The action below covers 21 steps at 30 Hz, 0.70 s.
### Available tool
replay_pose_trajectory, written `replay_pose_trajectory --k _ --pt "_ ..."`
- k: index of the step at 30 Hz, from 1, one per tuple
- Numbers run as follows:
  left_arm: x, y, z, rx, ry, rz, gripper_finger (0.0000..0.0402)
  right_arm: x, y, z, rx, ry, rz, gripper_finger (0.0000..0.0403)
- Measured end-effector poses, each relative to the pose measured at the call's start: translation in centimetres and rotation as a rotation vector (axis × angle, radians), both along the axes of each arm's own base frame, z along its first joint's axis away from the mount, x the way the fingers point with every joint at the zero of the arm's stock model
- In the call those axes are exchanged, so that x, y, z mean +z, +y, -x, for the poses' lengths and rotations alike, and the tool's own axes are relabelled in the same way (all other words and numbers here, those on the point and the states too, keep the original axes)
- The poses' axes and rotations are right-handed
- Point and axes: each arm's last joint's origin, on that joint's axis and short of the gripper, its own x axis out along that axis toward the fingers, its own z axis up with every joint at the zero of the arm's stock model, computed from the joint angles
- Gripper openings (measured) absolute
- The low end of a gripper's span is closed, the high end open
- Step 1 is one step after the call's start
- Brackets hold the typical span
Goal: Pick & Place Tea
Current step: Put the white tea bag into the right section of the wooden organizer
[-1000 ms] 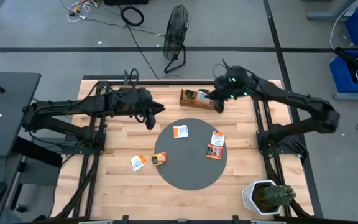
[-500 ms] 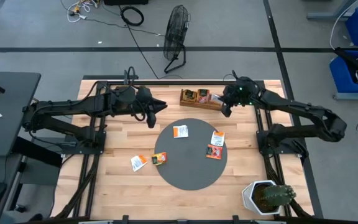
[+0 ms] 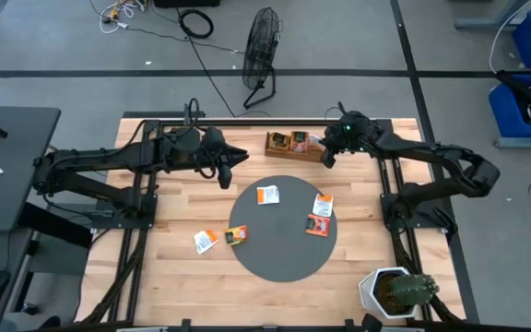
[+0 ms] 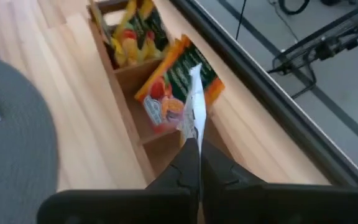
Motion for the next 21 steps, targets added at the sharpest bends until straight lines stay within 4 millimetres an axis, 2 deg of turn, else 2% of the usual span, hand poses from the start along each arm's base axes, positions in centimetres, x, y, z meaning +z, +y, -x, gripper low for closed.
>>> replay_pose_trajectory --k 5,21 --pt "0.00 0.00 0.00 0.000 0.000 0.002 0.0069 -0.84 -0.27 -0.02 -0.013 0.037 -0.026 0.0000" --pt "0.00 0.00 0.00 0.003 -0.003 0.010 0.0069 -0.66 -0.49 -0.12 -0.039 0.032 0.013 0.0017"
